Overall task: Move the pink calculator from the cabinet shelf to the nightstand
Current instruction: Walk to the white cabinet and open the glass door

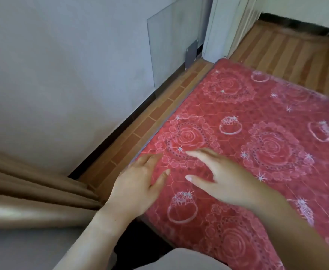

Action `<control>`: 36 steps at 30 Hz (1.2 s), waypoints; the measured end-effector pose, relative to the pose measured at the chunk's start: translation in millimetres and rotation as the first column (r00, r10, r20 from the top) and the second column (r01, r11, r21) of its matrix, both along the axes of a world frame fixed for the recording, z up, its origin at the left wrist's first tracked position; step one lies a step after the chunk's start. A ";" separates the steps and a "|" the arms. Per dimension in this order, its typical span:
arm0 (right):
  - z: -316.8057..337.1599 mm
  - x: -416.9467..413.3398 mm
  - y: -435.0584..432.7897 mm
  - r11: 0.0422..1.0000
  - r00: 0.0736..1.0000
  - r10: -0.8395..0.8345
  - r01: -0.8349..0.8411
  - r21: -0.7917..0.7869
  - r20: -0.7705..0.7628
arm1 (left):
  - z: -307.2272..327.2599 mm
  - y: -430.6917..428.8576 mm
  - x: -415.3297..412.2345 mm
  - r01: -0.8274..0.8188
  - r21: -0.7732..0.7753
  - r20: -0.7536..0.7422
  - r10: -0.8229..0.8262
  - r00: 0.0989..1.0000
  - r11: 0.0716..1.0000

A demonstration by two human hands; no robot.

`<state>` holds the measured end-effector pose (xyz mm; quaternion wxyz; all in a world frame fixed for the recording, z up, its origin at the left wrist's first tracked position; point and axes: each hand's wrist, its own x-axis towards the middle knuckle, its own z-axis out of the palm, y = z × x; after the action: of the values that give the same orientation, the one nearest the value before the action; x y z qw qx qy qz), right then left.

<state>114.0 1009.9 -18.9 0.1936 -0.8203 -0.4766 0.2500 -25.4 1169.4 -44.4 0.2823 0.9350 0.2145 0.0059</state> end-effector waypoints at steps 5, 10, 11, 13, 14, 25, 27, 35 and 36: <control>2.7 -18.2 69.0 0.993 0.991 -0.116 0.117 -0.012 0.064 | 4.2 82.8 16.5 0.188 -0.006 -0.010 -0.188 0.982 0.982; 11.3 -32.4 142.1 0.981 0.978 -0.194 0.192 0.029 0.082 | 14.4 169.0 21.1 0.272 0.045 0.018 -0.273 0.962 0.961; 11.8 -33.3 153.8 0.978 0.975 -0.207 0.204 0.042 0.082 | 16.7 182.0 21.0 0.275 0.044 0.023 -0.276 0.961 0.960; 12.1 -34.4 172.4 0.973 0.970 -0.227 0.222 0.063 0.085 | 20.3 202.9 19.3 0.270 0.050 0.018 -0.271 0.962 0.962; 11.4 -34.7 178.7 0.971 0.969 -0.232 0.227 0.071 0.085 | 21.9 210.1 17.6 0.263 0.056 0.011 -0.264 0.964 0.963; -5.5 -7.1 197.0 0.968 0.978 -0.211 0.209 0.136 -0.003 | 14.1 224.4 32.6 0.217 0.077 -0.027 -0.215 0.976 0.973; -7.4 -1.2 201.2 0.970 0.980 -0.200 0.197 0.142 0.004 | 13.7 230.0 35.5 0.199 0.080 -0.041 -0.196 0.980 0.977; -14.3 1.0 232.7 0.975 0.980 -0.197 0.196 0.102 0.000 | 5.5 262.0 43.5 0.210 0.040 0.022 -0.211 0.977 0.977; -14.8 -0.3 240.5 0.973 0.978 -0.209 0.208 0.100 0.003 | 5.4 270.0 44.6 0.223 0.035 0.020 -0.223 0.975 0.974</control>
<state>113.7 1250.4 -33.7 0.2560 -0.8567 -0.4010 0.1991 19.2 1439.4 -39.0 0.2684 0.9575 0.1047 -0.0110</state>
